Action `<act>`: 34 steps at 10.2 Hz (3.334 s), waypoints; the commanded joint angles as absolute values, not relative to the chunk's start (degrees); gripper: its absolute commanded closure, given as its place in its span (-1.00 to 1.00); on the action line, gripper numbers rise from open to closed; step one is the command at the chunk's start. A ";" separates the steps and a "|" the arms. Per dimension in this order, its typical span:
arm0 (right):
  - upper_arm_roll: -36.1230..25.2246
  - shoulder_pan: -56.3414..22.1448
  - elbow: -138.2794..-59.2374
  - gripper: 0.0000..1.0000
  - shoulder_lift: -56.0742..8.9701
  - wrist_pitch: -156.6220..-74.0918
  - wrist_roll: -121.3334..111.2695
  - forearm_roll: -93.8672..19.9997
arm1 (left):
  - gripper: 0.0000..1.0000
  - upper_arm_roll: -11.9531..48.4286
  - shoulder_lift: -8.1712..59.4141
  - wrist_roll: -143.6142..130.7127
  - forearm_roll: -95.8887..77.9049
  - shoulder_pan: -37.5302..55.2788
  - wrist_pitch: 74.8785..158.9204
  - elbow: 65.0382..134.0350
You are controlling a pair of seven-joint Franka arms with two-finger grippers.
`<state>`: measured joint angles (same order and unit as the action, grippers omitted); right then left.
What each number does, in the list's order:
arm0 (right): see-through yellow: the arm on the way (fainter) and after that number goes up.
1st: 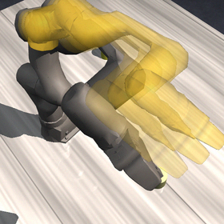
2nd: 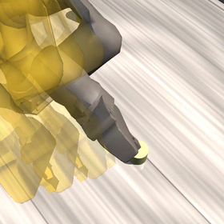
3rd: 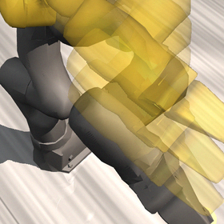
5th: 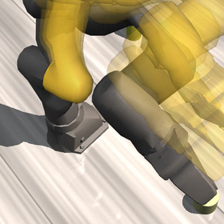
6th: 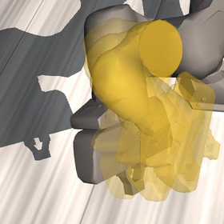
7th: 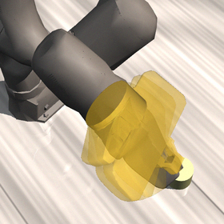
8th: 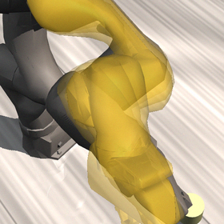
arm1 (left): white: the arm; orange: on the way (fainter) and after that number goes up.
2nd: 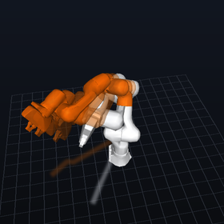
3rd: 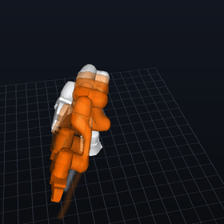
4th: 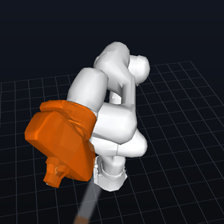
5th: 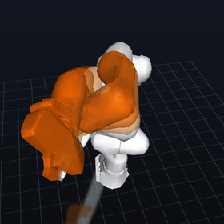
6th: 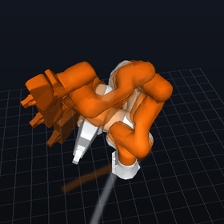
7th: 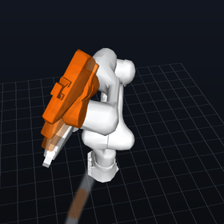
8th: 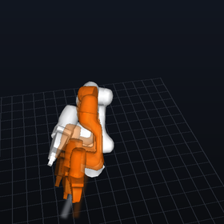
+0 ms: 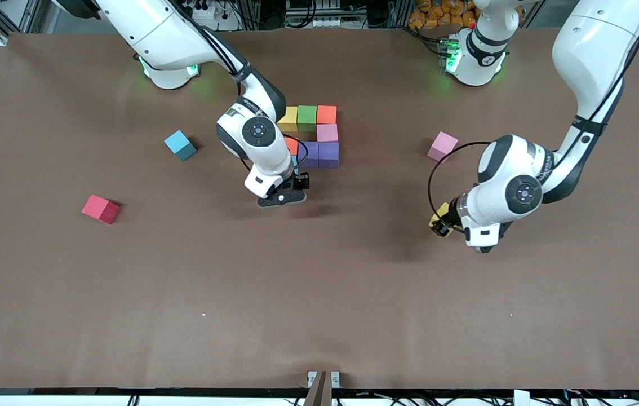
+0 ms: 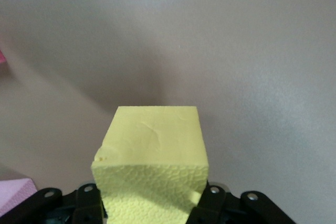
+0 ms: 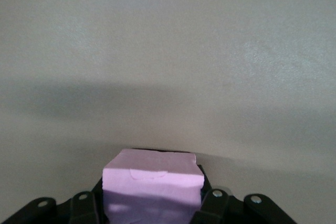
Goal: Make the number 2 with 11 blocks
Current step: 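Lower lavender below the cyan block and open the right gripper, then withdraw the right gripper while the left gripper carries yellow to the figure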
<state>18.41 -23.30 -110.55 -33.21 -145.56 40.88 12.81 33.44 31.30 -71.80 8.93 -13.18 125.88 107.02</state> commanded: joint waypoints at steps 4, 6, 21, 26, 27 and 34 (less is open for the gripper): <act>18.11 -23.47 -112.50 0.11 -31.64 -146.07 42.45 15.03 | 0.36 33.31 32.43 -76.03 7.91 -10.99 125.42 105.47; 18.11 -23.29 -112.41 0.09 -31.90 -146.16 42.45 15.12 | 0.36 33.31 32.43 -76.20 7.82 -10.99 125.42 105.38; 18.63 -18.64 -108.48 -1.00 -26.99 -141.27 41.49 12.14 | 0.36 33.40 32.52 -88.50 4.76 -2.83 125.60 105.38; 19.34 -7.40 -103.80 -1.00 -18.13 -128.00 16.83 0.53 | 0.36 33.31 32.87 -100.17 -3.05 3.77 129.72 103.46; 19.25 -5.38 -104.32 -1.00 -15.58 -125.27 13.39 0.53 | 0.36 33.31 33.83 -102.11 -5.34 5.00 131.12 102.06; 18.63 8.33 -104.06 -1.00 2.52 -108.39 3.16 -1.23 | 0.34 31.74 39.37 -130.48 -5.27 13.77 148.07 101.25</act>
